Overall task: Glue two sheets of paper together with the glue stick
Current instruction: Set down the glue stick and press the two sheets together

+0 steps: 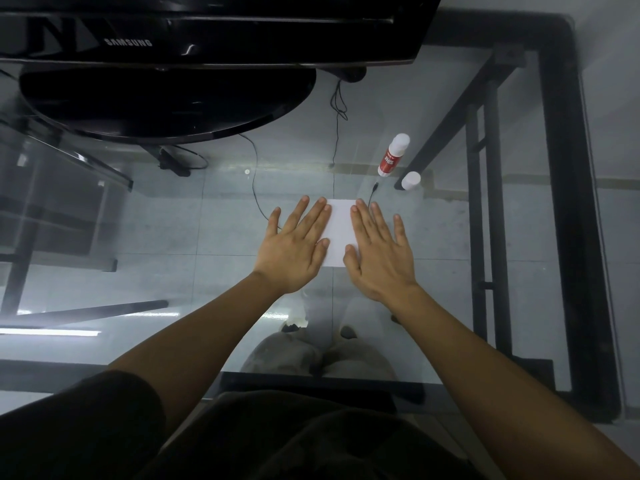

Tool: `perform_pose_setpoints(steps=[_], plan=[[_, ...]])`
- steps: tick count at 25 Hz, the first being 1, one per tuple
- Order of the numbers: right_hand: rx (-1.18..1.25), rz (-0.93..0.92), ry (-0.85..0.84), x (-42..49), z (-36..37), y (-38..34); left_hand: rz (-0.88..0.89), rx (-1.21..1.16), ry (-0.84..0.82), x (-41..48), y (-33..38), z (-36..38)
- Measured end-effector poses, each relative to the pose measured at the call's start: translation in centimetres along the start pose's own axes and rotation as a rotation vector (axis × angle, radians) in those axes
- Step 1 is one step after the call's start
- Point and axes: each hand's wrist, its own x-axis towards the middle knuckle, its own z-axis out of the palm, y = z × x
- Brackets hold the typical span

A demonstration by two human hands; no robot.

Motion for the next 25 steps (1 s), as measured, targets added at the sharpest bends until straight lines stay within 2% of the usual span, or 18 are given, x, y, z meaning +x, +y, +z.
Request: perform_pose_setpoints(steps=[5, 11, 15, 18, 21, 23, 25], plan=[[0.01, -0.037, 0.004, 0.6, 0.2, -0.9, -0.002, -0.005, 0.005, -0.1, 0.0, 0.1], [-0.033, 0.097, 0.042, 0.4, 0.5, -0.3, -0.003, -0.012, 0.007, -0.1, 0.0, 0.1], [-0.013, 0.133, 0.024, 0.4, 0.2, -0.8, -0.021, -0.016, -0.045, 0.0, 0.0, -0.1], [0.034, 0.092, 0.024, 0.2, -0.4, -0.5, -0.004, -0.046, -0.091, 0.0, 0.1, -0.7], [0.123, 0.074, 0.102, -0.4, -1.2, 0.4, 0.003, -0.26, -0.077, 0.0, -0.1, -1.9], [0.205, 0.164, 0.158, -1.4, -1.3, 2.0, -0.023, -0.465, 0.006, 0.4, 0.3, -3.2], [0.28, 0.263, 0.14, -2.4, -0.9, 4.1, -0.025, -0.57, 0.093, 2.0, 1.3, -4.4]])
